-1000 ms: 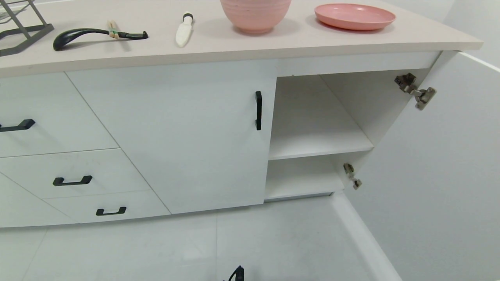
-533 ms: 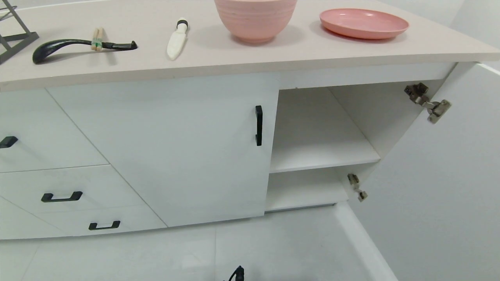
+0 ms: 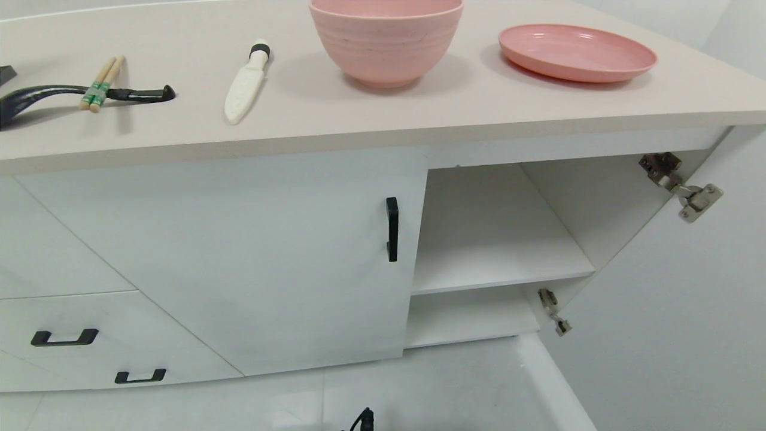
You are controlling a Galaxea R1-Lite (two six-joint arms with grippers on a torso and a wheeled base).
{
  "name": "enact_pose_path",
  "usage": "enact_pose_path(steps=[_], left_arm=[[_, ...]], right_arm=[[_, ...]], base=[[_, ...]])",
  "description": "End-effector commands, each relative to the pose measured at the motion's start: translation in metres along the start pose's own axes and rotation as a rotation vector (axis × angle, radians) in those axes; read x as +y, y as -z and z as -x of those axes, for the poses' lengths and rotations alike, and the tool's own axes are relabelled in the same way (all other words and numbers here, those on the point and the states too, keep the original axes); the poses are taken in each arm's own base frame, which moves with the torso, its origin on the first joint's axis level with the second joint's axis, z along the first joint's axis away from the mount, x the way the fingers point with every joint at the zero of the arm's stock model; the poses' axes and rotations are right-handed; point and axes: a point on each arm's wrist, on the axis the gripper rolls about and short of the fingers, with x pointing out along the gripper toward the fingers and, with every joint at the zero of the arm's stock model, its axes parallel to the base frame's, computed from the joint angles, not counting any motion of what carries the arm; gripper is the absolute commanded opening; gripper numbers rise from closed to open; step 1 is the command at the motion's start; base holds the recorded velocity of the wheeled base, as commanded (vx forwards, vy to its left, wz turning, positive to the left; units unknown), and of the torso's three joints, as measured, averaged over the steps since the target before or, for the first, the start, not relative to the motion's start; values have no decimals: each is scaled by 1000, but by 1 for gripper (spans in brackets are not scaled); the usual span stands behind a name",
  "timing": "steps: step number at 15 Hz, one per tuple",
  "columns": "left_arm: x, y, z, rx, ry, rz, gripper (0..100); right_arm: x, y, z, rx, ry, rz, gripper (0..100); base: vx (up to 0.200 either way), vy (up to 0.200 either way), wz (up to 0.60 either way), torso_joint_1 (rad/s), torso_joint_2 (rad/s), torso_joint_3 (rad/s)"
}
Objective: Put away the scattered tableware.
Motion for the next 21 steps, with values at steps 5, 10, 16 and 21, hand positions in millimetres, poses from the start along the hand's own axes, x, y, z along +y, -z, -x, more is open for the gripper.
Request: enact_pose_path(steps=[5, 10, 16, 21], left_arm=[[0, 0, 0, 1, 0, 0, 100], [0, 0, 0, 1, -2, 3, 100], [0, 0, 0, 1, -2, 2, 100], [0, 0, 0, 1, 0, 3, 100]], right_arm=[[0, 0, 0, 3, -1, 0, 100], [0, 0, 0, 3, -3, 0, 100], [0, 0, 0, 3, 5, 1, 100], [0, 0, 0, 3, 5, 1, 100]], base=[[0, 0, 0, 0, 0, 0], [0, 0, -120, 0, 0, 0], [0, 0, -100, 0, -1, 0], [0, 0, 0, 198, -85, -74]])
